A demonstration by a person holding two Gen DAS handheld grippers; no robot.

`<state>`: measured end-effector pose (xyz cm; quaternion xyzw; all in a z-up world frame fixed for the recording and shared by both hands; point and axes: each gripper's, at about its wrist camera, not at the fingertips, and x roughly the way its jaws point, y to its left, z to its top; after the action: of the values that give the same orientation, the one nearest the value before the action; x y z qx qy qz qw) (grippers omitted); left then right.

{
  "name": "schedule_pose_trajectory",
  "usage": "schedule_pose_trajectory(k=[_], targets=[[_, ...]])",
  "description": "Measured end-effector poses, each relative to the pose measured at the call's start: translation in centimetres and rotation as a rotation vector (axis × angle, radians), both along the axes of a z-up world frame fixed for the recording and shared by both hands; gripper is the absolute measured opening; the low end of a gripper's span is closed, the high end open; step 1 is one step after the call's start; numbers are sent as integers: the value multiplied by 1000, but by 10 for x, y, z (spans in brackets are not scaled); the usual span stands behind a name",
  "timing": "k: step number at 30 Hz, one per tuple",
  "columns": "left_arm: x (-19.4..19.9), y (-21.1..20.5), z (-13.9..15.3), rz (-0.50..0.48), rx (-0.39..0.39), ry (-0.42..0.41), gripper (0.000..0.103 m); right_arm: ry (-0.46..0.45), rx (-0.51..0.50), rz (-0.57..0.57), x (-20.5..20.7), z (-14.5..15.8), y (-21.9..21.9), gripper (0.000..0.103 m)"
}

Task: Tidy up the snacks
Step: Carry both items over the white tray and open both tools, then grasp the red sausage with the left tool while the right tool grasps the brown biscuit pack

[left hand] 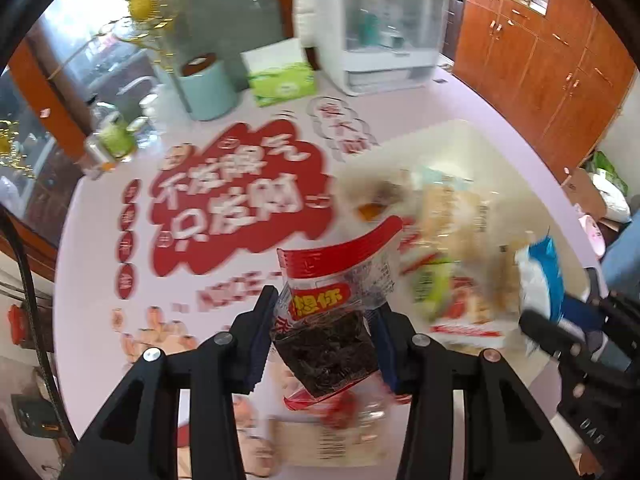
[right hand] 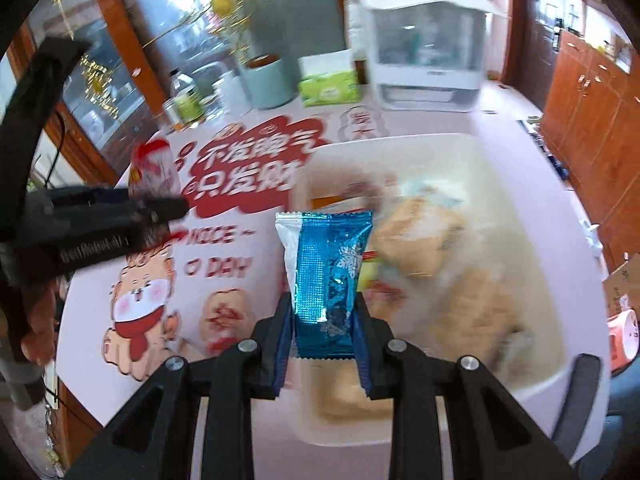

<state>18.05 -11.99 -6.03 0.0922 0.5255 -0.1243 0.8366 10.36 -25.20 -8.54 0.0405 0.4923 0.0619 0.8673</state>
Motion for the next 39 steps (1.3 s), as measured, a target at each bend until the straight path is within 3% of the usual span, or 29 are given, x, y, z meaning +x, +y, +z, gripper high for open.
schedule_pose_trajectory(k=[9, 17, 20, 22, 25, 27, 39], targets=[[-2, -79, -2, -15, -19, 21, 43, -55, 32, -100, 7, 21, -95, 28], [8, -98, -2, -7, -15, 29, 44, -90, 89, -126, 38, 35, -122, 28], [9, -97, -2, -16, -20, 24, 51, -86, 90, -120, 51, 35, -120, 29], [11, -96, -1, -12, -22, 15, 66, -65, 82, -117, 60, 32, -118, 30], [10, -89, 1, 1, -20, -6, 80, -40, 97, -105, 68, 27, -115, 39], [10, -82, 3, 17, -19, -18, 83, -40, 91, -104, 68, 26, -114, 51], [9, -38, 13, 110, -68, -23, 84, -38, 99, -93, 61, 26, -105, 52]])
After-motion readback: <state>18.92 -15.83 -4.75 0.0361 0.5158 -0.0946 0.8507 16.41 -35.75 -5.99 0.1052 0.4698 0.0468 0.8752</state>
